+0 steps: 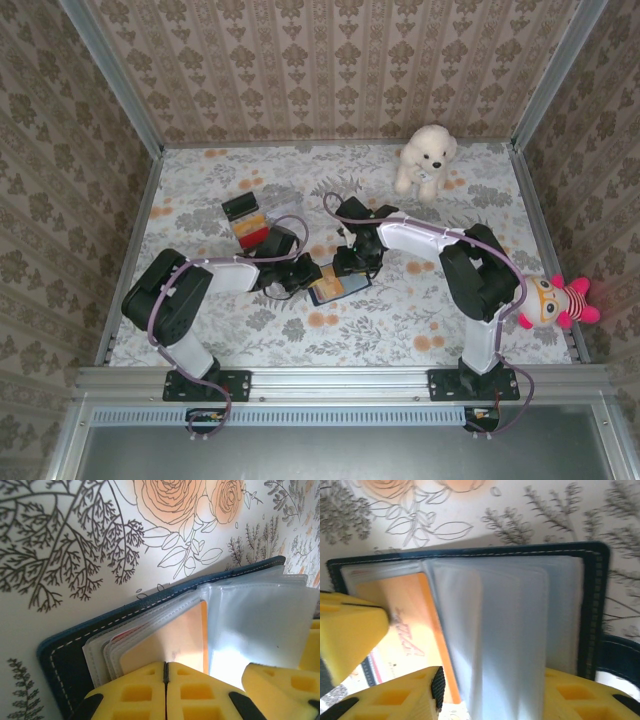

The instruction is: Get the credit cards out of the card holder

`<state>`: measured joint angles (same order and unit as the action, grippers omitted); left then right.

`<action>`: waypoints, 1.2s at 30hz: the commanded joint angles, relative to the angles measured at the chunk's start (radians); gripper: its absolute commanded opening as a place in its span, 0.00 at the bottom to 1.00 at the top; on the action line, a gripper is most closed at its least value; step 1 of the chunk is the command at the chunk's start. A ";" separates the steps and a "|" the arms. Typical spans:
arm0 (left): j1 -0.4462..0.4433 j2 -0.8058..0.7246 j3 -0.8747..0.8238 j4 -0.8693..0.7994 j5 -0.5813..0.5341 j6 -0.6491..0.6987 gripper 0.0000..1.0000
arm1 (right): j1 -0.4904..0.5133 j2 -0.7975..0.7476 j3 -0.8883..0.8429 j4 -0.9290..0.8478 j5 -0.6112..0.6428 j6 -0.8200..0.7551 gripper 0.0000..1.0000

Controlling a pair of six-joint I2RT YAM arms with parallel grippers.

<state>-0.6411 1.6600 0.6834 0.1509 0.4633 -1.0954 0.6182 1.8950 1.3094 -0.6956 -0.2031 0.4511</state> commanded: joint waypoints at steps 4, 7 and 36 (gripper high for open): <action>-0.009 0.026 0.019 -0.111 -0.025 0.047 0.08 | -0.001 -0.091 0.031 -0.078 0.102 0.013 0.45; -0.011 0.018 0.056 -0.113 -0.004 0.067 0.10 | -0.003 -0.136 0.028 -0.072 0.146 0.029 0.43; -0.057 -0.028 0.087 -0.229 -0.069 0.040 0.08 | -0.062 0.016 -0.075 0.203 -0.342 -0.029 0.23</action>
<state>-0.6926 1.6150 0.7311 -0.0357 0.4175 -1.0782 0.5724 1.8980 1.2560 -0.5278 -0.4892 0.4217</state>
